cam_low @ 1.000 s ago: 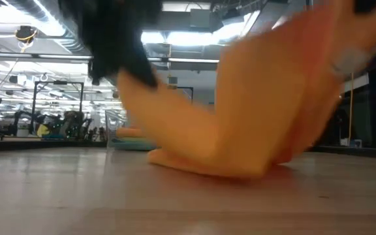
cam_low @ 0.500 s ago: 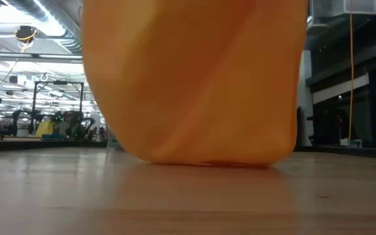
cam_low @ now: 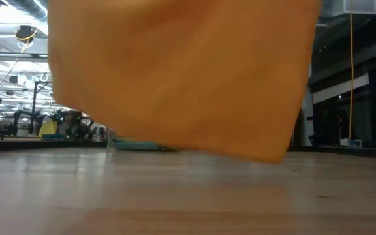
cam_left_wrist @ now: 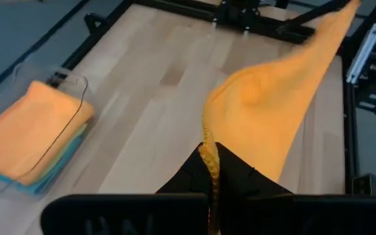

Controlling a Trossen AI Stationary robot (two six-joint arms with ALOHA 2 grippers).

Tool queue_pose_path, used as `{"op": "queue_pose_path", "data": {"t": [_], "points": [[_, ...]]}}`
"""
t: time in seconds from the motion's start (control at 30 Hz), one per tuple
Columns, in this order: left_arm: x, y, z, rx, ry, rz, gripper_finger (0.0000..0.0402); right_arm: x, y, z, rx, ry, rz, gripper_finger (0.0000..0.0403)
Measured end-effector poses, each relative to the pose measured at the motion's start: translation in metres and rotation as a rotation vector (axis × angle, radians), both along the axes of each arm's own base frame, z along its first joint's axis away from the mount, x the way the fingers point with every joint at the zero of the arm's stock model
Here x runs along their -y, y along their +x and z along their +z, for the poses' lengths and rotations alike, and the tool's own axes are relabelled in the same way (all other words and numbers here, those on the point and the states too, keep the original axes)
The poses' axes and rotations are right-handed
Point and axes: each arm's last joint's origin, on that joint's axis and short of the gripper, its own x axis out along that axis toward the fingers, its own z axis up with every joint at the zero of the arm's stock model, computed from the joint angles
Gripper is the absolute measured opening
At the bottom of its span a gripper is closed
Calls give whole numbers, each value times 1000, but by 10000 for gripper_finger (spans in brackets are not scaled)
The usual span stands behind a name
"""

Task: Fold microfiber towels
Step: Fold the orange microfiber cloth

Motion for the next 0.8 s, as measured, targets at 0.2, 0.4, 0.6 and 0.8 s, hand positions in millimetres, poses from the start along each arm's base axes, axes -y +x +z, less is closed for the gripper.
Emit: {"op": "queue_pose_path", "data": {"t": [0.2,0.4,0.6,0.8], "points": [[5,-8,0,-24,-60,-42,0,5,-20,19,3,27,93,0],[14,-13,-1,-33,-97,-87,0,-3,-35,26,-18,121,153,0],[35,-12,-4,1,-239,-58,0,-26,-39,30,34,288,214,0],[51,-3,-11,16,-322,-15,0,-36,-43,32,59,323,267,0]]}}
